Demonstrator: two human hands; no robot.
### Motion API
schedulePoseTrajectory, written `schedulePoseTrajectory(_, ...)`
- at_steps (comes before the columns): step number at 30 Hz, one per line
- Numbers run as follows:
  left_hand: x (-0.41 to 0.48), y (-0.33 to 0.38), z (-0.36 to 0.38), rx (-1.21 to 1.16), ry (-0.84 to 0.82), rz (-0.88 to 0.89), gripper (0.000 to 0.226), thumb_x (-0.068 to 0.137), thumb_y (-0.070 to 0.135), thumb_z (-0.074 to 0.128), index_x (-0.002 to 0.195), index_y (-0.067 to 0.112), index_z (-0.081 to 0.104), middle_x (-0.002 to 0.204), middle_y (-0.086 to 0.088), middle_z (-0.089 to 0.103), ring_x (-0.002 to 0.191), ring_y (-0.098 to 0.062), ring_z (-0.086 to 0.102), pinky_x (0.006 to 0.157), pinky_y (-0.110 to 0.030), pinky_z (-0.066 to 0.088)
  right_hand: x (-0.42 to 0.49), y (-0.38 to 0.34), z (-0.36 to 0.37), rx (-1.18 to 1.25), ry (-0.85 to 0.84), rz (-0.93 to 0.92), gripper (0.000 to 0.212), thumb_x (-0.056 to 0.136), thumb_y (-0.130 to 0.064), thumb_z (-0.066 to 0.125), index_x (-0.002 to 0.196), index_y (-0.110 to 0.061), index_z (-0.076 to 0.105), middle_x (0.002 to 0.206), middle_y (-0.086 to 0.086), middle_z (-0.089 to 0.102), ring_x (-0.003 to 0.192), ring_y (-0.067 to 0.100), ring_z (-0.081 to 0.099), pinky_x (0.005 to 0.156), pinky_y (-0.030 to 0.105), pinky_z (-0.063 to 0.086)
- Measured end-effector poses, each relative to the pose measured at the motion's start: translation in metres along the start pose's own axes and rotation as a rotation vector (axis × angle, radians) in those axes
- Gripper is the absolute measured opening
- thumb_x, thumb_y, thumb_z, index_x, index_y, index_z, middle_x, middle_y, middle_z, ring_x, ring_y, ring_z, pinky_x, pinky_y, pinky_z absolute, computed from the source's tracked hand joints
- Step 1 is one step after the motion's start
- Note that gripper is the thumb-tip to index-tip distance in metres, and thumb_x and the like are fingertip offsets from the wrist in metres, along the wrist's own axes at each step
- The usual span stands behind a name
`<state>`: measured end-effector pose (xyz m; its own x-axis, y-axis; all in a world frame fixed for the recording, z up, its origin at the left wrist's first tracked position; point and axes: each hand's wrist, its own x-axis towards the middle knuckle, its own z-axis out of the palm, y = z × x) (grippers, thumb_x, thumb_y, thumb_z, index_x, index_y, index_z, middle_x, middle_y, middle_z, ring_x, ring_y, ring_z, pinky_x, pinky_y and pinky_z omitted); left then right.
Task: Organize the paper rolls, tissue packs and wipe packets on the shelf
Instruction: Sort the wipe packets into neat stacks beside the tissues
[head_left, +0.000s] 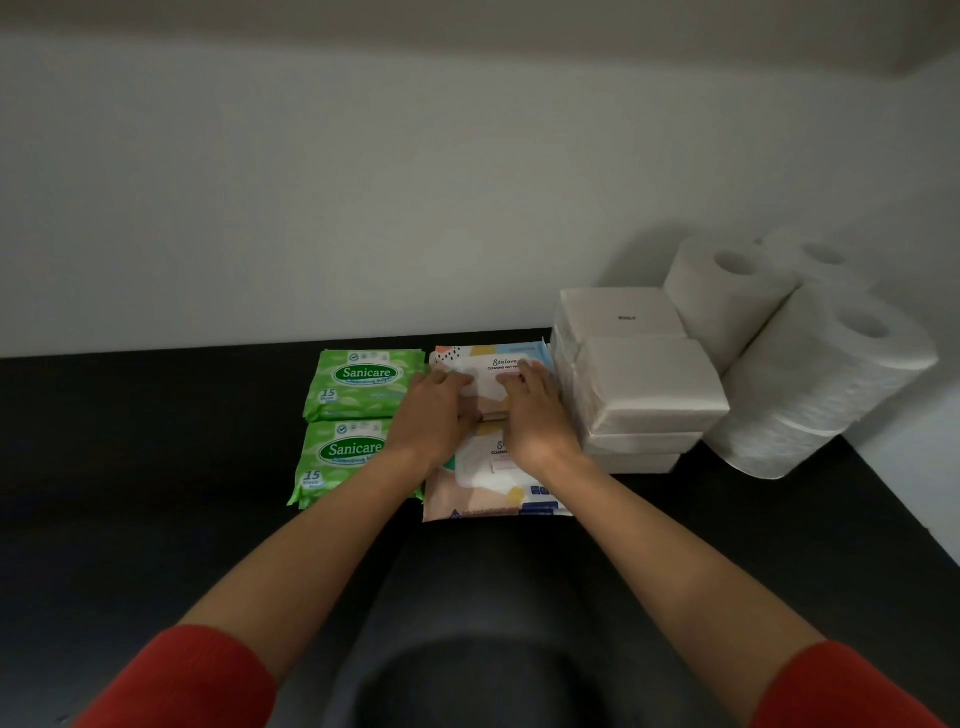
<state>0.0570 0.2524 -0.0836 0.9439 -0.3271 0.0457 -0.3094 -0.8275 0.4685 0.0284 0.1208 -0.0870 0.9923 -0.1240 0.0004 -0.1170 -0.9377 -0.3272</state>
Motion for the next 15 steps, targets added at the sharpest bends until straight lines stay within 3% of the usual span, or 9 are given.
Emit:
schedulePoseTrajectory(8,-0.002,0.002,-0.001,-0.001,-0.022,-0.013,0.046,0.093,0.032,0.055,0.136,0.016,0.05,0.142,-0.006,0.047,0.136,-0.029,0.03,0.11,-0.037,0.026,-0.003,-0.004,-0.004,0.043,-0.007,0.021,0.056,0.093,-0.007,0.049,0.145,-0.016,0.03,0.155,0.003,0.021,0.147,0.02,0.006,0.12,0.039,0.016)
schedulePoseTrajectory(15,-0.01,0.013,-0.023,-0.117,0.126,0.009,0.041,0.09,0.03,0.06,0.129,0.017,0.055,0.133,-0.005,0.053,0.127,-0.025,0.04,0.101,-0.033,0.035,-0.015,-0.021,-0.04,0.184,0.056,-0.042,0.053,0.091,-0.004,0.046,0.142,-0.01,0.035,0.151,0.008,0.027,0.141,0.025,0.022,0.113,0.036,0.029)
